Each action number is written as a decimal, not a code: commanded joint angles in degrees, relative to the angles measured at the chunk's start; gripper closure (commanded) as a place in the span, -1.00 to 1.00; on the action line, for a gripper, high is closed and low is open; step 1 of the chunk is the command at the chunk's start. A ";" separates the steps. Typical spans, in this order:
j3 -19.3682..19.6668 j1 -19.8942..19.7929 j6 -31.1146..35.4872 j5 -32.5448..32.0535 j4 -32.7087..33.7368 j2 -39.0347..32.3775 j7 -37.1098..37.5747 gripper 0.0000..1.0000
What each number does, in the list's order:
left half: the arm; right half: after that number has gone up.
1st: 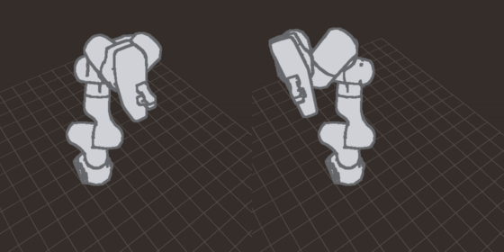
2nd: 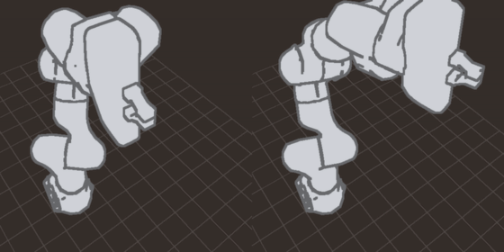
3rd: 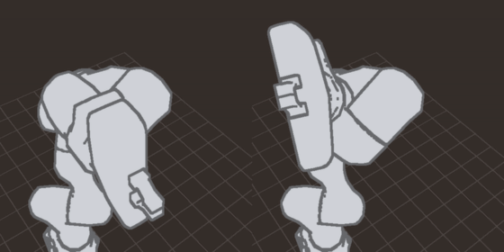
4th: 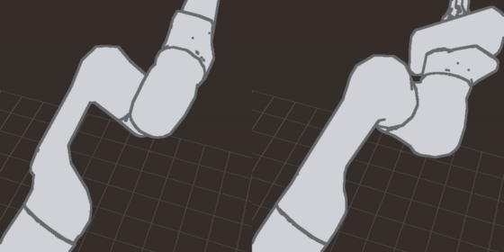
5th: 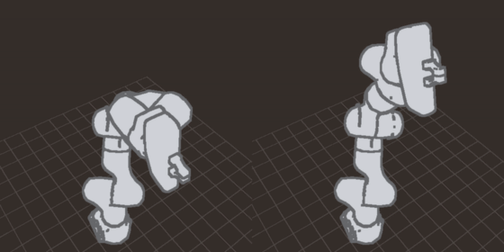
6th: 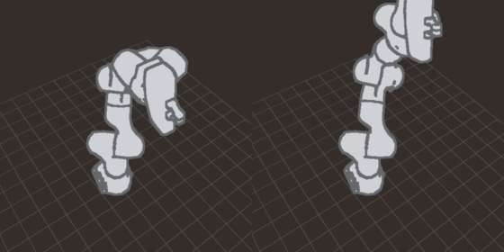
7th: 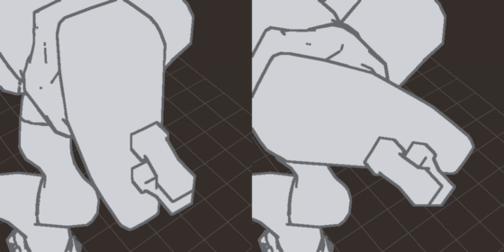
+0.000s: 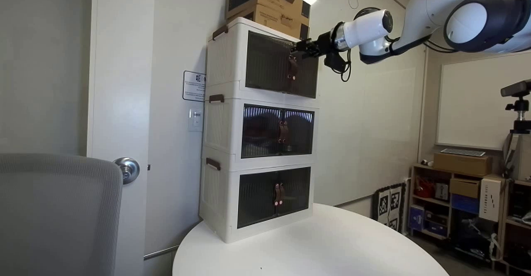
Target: Open the doors of the topmost cabinet.
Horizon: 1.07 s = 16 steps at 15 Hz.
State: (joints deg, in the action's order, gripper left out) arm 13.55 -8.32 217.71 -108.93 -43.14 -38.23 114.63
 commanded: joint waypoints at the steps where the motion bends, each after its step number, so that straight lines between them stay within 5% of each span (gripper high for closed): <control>1: 0.40 3.20 -3.90 -1.39 -2.29 2.74 0.03 -1.00; 10: 2.15 2.84 -4.10 -4.44 -8.00 6.68 0.69 -1.00; 16: -0.80 -1.04 1.34 -1.47 -11.14 5.26 -1.29 -1.00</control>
State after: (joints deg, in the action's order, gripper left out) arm 14.42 -8.11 217.11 -111.89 -51.69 -33.43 114.73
